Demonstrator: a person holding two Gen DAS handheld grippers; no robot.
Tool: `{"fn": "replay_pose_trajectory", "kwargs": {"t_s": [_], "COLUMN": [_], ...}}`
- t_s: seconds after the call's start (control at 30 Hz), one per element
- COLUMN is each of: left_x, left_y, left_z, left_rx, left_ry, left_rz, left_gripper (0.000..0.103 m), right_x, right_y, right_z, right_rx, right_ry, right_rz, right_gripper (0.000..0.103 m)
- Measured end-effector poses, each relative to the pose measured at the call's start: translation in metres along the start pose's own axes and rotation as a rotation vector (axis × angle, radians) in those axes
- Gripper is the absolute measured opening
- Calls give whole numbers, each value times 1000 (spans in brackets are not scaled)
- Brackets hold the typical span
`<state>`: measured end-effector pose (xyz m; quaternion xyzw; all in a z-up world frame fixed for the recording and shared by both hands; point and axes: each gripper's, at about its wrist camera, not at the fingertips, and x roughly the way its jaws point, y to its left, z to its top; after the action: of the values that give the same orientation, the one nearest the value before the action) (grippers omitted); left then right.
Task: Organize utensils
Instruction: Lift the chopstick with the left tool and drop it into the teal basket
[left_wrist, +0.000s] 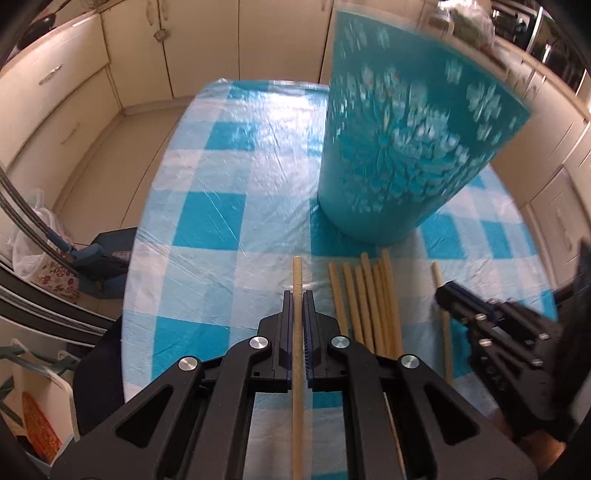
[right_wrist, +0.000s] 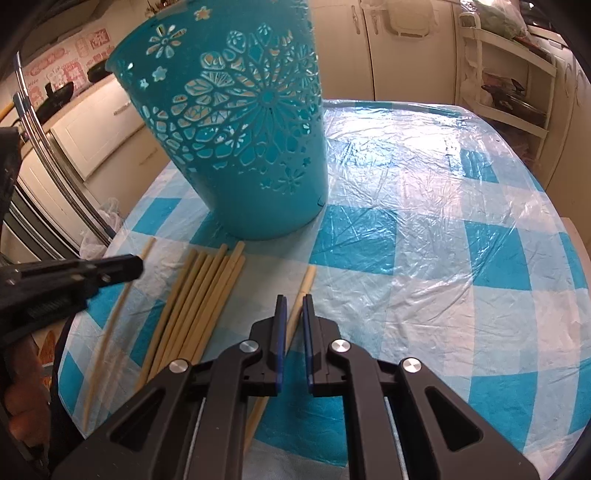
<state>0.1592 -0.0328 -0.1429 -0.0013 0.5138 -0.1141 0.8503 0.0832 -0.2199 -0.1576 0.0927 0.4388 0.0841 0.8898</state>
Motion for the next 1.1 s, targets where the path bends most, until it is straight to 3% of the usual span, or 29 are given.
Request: {"fn": "replay_pose_trajectory", "kwargs": {"t_s": [0.3,0.63,0.97,1.1], "left_x": [-88,-168,-156,-135], "left_y": [18,-12,-52,-57], "left_z": [23,95,163,176], "left_rx": [-69,-36,-52,-79], "left_ry": [-178,-460,-670,-698], "left_rz": [-148,-254,-173,-124], "left_gripper": [5,5,5,5], "right_x": [1,1,1,2], "right_y": [-7,-8,-8,-7], "right_z": [0,-1,-1,-1], "right_rx": [37,23,17,9], "right_ry": [-9,-12,-14,-13], "right_rz": [33,47,67,72], "right_gripper": [9,16,22,24]}}
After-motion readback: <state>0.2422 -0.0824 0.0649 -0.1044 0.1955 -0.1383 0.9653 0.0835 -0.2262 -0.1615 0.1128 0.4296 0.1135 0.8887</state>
